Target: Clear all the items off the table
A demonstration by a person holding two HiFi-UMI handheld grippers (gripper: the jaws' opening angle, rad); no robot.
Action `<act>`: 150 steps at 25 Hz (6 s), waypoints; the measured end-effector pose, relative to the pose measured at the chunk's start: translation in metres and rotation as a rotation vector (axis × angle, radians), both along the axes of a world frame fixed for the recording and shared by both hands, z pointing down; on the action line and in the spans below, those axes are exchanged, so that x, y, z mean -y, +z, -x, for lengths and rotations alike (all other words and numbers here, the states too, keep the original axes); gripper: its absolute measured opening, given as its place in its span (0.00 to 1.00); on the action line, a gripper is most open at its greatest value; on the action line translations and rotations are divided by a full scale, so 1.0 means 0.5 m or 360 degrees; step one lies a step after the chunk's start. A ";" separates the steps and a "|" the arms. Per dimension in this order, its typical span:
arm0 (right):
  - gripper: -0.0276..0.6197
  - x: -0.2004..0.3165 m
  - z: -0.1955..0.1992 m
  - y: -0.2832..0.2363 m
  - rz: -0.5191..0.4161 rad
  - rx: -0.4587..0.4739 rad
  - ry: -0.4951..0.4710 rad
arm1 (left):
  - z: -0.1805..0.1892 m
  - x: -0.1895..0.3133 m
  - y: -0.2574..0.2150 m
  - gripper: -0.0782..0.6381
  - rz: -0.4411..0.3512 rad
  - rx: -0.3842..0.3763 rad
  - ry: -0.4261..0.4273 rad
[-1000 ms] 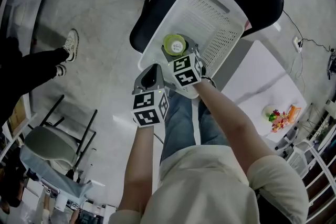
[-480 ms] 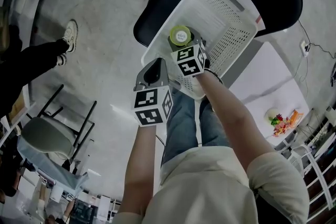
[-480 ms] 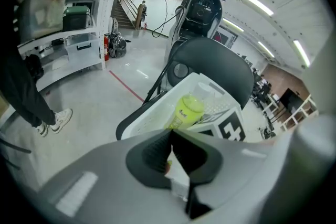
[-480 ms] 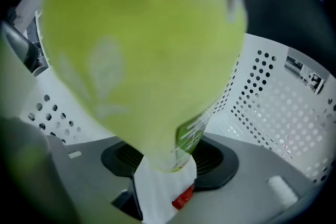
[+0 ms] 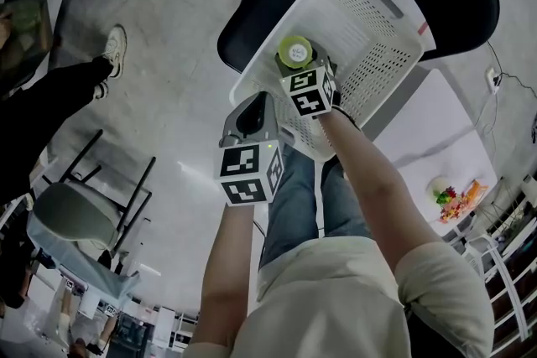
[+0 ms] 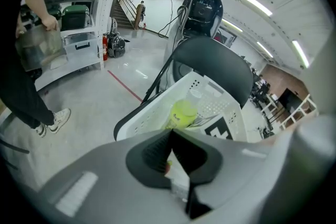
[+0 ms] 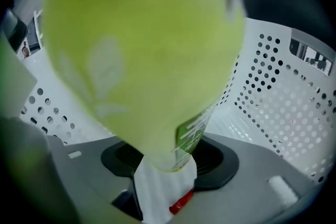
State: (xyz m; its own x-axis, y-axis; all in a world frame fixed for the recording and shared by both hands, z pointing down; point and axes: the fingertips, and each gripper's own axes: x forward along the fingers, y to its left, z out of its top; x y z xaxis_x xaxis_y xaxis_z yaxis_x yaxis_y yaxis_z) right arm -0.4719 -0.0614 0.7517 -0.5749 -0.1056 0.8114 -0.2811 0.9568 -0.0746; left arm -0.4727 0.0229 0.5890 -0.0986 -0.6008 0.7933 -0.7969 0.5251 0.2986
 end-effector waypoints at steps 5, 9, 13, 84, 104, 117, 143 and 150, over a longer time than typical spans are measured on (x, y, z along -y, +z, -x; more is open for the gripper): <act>0.47 -0.005 -0.003 0.015 -0.0003 -0.0017 -0.0015 | 0.003 -0.007 -0.001 0.12 0.0000 0.0007 -0.0020; 0.47 -0.012 -0.008 0.027 -0.0016 -0.0026 -0.0028 | 0.003 -0.019 0.003 0.12 0.0012 0.0009 -0.0026; 0.48 -0.012 -0.007 0.028 -0.0020 -0.0025 -0.0029 | 0.003 -0.026 0.004 0.12 0.0021 0.0007 -0.0037; 0.05 0.006 -0.321 -0.556 -0.0276 0.0305 0.0442 | -0.216 0.083 -0.200 0.12 -0.0108 0.0101 0.0544; 0.04 0.003 -0.487 -0.638 -0.0228 0.0345 0.0857 | -0.339 0.105 -0.275 0.12 -0.0156 0.0106 0.0996; 0.04 0.016 -0.681 -0.677 -0.0269 0.0412 0.1181 | -0.525 0.156 -0.312 0.12 -0.0250 0.0086 0.1273; 0.04 -0.005 -1.232 -0.624 -0.0286 0.0398 0.1639 | -1.008 0.136 -0.271 0.12 -0.0195 0.0031 0.1531; 0.04 -0.031 -1.344 -0.579 -0.0301 0.0344 0.1768 | -1.123 0.134 -0.241 0.12 -0.0188 0.0028 0.1647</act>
